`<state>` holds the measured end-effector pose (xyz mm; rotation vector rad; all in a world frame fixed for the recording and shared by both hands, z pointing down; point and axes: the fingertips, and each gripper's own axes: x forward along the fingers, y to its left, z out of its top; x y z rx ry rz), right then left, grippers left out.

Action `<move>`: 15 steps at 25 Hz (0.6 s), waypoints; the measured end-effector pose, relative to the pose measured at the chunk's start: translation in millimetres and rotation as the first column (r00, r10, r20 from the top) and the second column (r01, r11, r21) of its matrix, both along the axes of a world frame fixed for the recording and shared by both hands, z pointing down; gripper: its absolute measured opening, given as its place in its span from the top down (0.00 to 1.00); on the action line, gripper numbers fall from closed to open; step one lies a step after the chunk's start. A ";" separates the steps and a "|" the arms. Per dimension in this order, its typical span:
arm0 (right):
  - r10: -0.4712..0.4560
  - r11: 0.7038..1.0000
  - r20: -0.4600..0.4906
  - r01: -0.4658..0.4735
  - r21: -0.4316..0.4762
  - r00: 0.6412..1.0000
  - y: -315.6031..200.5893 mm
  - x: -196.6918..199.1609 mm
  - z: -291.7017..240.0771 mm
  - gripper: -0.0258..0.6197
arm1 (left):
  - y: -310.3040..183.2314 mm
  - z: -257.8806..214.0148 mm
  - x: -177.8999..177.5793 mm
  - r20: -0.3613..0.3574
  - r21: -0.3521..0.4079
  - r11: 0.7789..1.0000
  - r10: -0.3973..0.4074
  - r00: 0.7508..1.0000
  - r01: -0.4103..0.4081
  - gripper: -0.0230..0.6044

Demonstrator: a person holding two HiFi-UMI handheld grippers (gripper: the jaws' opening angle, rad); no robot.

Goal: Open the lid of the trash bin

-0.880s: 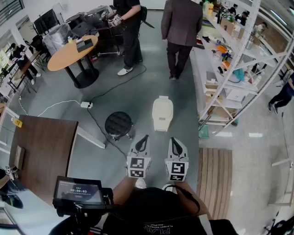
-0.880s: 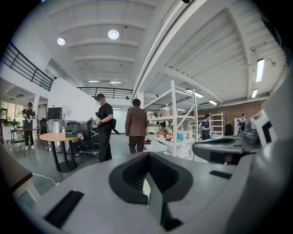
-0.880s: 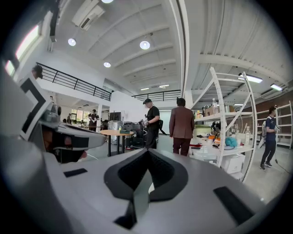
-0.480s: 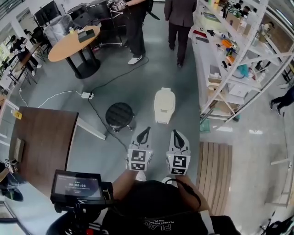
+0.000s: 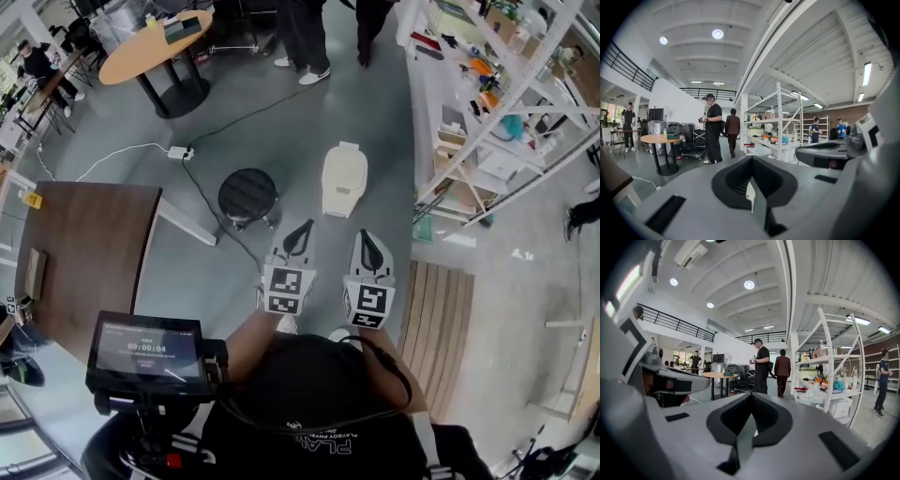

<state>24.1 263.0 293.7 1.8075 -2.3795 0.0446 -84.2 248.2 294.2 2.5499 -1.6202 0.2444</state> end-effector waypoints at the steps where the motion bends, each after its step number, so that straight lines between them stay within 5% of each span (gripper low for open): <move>1: 0.000 1.000 -0.003 0.000 0.000 1.000 -0.6 -4.2 -0.7 0.96 | -1.0 -0.8 -3.0 0.000 0.001 1.000 0.005 1.000 -0.005 0.97; 15: 0.067 0.998 -0.025 -0.068 -0.012 0.997 -6.4 -56.4 5.0 0.96 | -13.1 2.8 -57.8 -0.005 0.009 0.997 0.079 0.997 -0.079 0.97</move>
